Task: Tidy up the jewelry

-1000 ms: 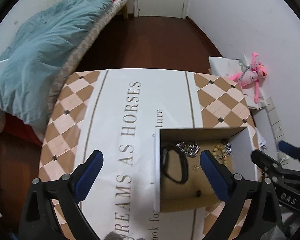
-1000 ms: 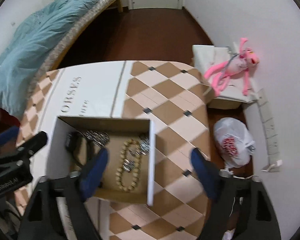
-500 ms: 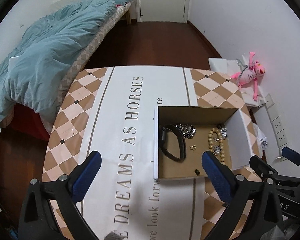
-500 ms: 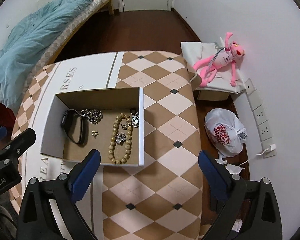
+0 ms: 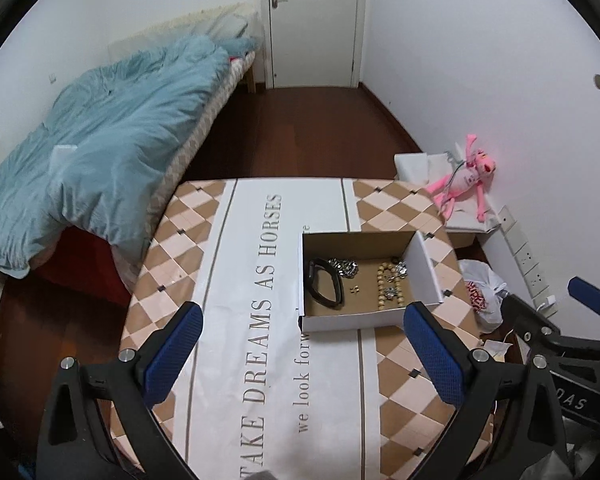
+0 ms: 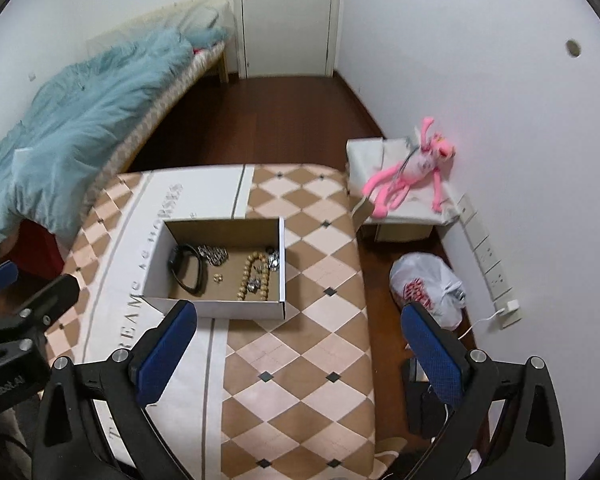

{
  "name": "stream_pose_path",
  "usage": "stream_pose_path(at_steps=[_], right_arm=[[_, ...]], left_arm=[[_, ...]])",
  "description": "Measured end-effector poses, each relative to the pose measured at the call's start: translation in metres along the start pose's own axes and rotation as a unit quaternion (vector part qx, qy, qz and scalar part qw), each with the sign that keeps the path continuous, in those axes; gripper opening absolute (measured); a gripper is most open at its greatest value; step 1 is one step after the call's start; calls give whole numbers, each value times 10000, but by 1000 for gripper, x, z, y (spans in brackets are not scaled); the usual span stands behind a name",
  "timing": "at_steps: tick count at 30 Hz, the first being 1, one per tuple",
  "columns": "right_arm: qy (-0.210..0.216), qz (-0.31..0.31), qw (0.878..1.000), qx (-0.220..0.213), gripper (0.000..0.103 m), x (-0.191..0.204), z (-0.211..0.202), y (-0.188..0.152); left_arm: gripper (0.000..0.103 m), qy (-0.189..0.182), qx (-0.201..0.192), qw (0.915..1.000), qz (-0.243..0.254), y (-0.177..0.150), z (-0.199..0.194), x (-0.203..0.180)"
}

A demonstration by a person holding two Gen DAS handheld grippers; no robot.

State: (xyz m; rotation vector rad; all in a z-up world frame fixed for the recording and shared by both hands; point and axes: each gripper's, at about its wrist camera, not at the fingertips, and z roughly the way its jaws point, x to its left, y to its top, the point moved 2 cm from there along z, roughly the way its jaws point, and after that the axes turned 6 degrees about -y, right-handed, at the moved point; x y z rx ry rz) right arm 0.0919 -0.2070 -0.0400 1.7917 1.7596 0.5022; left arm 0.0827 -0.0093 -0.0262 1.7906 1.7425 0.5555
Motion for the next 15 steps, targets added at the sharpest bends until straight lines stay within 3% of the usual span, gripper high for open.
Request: stream_pose_path(at_steps=[15], right_arm=[[13,232,9959,-879,103,-20,-128,6]], left_arm=[[103,-46,-654,9978,-38,6,-99,-7]])
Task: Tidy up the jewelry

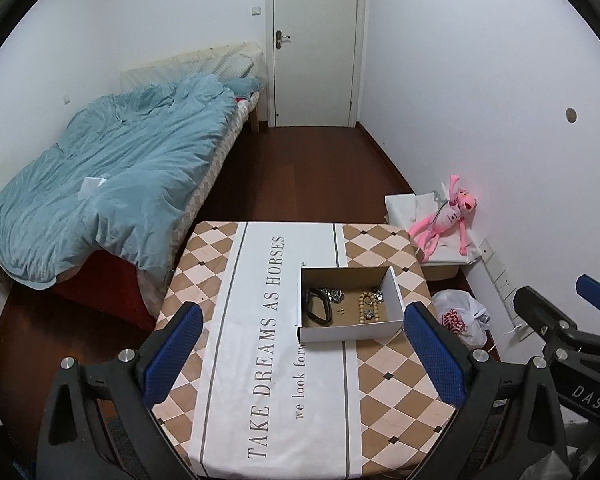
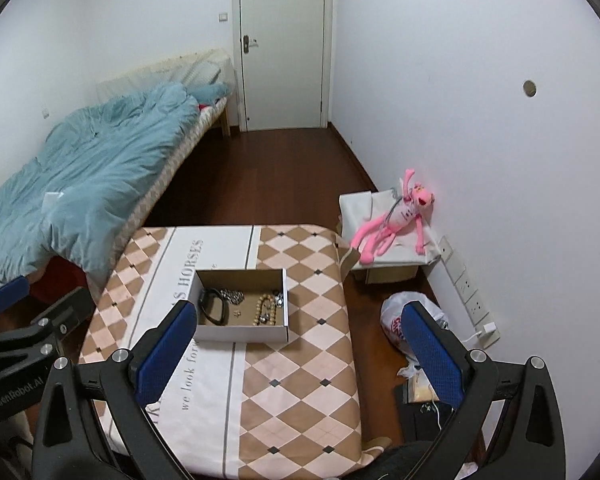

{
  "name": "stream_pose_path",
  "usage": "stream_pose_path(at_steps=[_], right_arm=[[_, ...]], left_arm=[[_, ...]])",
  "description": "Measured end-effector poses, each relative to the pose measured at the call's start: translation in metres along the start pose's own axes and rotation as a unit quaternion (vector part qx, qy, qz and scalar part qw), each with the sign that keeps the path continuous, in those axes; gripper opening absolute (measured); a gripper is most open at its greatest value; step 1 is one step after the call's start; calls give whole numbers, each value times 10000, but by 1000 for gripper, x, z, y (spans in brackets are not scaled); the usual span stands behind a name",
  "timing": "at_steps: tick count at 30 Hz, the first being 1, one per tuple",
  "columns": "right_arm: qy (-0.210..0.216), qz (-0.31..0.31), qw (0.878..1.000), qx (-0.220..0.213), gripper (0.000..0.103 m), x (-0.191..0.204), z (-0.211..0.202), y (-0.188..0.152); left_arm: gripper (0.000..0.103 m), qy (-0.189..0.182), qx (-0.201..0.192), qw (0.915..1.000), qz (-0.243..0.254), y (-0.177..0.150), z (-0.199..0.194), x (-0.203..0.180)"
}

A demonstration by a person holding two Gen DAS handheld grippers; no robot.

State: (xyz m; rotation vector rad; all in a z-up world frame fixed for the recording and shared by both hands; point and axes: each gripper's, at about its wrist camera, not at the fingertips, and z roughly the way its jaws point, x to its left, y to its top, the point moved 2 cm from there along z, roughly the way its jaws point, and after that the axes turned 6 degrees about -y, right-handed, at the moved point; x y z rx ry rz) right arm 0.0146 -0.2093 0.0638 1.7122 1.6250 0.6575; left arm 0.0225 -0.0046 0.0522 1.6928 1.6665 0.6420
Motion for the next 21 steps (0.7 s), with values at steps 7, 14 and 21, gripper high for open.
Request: stream_pose_path(at_steps=[7,14,21], right_arm=[[85,33,9999,-63,103,-2,-18,9],[49,38,10000,-16,103,-1,-13,17],[-66,-40,9999,133,103,5,17,30]], left_arm=[[103,26,30,10000,-56,1,-11,4],[103,33,77,9999,-99,13,-2,5],[103,120,183,9997,-116,26,19,6]])
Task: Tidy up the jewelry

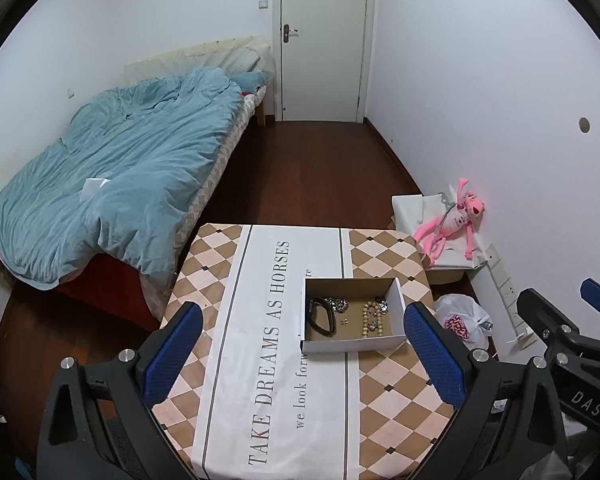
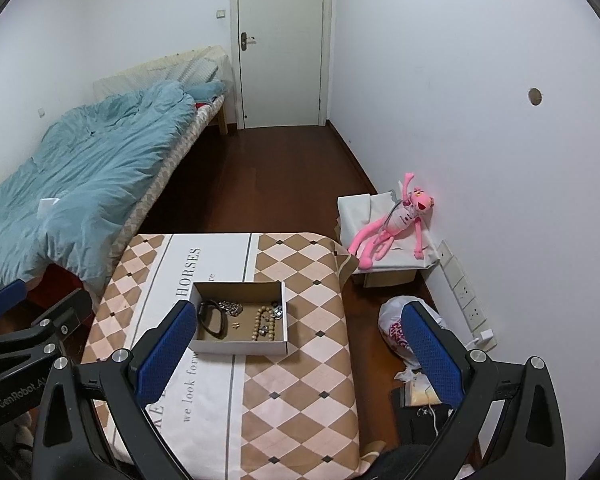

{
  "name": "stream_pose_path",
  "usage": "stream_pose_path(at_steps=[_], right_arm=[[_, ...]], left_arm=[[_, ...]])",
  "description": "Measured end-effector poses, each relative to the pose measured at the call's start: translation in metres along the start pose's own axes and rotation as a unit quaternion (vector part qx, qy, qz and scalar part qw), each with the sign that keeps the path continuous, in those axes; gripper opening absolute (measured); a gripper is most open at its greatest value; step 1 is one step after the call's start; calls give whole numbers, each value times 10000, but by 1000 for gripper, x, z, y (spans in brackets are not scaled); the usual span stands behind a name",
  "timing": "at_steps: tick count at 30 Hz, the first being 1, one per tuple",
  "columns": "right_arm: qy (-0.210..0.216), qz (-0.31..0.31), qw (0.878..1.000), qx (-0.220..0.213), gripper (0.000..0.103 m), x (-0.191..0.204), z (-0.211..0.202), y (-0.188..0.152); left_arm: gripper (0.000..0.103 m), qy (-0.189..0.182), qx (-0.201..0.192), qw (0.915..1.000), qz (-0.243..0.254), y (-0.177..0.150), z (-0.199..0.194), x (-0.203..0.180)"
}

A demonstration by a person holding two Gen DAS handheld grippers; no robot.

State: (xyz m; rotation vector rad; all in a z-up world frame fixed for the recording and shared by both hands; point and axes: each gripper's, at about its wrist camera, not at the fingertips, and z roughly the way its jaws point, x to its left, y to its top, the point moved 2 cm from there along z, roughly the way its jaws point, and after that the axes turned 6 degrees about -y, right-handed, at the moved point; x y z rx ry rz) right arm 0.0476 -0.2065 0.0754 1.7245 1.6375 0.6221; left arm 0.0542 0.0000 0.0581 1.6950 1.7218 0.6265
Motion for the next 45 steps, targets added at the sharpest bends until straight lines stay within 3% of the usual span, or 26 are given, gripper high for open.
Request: stream_pose_path(at_steps=[20,45], right_arm=[[-167,-236,9964,798,103,12,87,0],[-119,-305,9932,1113,103,17,101,-11]], left_arm=[[103,127,864,9962,-34,-2,70,1],[103,117,1071,9942,-17,-11,83,6]])
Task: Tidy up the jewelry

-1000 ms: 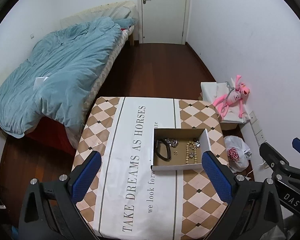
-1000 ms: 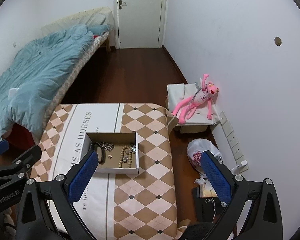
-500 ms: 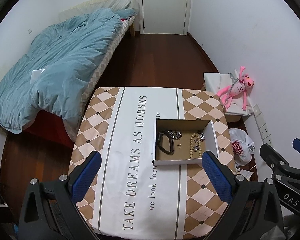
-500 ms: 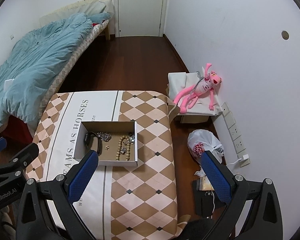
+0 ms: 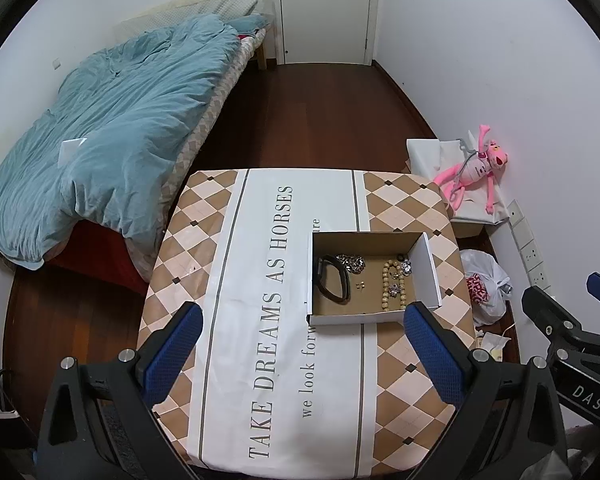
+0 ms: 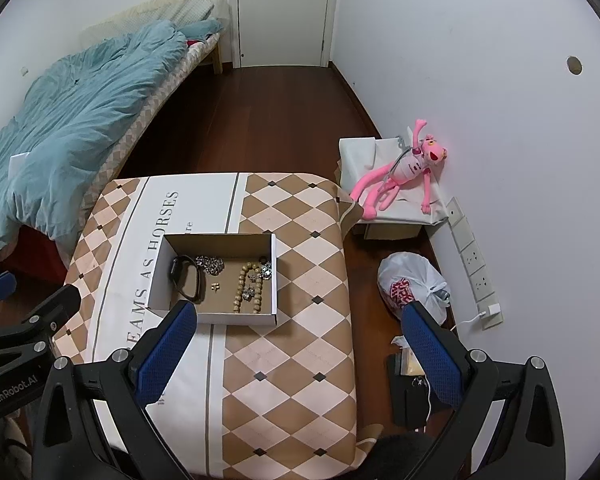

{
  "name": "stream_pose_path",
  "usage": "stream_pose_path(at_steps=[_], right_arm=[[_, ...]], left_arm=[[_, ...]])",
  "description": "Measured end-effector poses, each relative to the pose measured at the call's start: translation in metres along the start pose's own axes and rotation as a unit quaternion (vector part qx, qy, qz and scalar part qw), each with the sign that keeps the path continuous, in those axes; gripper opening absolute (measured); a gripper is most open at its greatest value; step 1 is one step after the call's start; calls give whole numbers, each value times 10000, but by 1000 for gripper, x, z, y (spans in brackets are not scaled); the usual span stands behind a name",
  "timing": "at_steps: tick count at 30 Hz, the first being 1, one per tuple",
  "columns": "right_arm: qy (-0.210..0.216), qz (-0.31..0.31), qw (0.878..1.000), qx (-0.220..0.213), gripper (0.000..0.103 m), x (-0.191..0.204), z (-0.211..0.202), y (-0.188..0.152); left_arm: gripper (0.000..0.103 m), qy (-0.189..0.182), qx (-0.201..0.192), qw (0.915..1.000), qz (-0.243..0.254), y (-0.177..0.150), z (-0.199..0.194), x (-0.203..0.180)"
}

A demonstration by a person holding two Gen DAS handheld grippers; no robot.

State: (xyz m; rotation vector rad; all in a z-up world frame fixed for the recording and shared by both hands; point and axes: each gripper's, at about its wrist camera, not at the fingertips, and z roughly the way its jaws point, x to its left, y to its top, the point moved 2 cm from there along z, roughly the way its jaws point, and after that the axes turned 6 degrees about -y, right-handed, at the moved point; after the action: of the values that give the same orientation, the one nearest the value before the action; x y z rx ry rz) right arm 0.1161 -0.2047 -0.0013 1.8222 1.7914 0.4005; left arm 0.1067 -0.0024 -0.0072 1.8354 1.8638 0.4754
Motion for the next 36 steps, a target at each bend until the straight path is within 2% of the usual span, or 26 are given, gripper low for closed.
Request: stream_pose_path(at_steps=[36], right_arm=[[56,12,10000,21,103,4,-5,-4]], left_arm=[[103,-8,-23,10000,14,-2,-7,4]])
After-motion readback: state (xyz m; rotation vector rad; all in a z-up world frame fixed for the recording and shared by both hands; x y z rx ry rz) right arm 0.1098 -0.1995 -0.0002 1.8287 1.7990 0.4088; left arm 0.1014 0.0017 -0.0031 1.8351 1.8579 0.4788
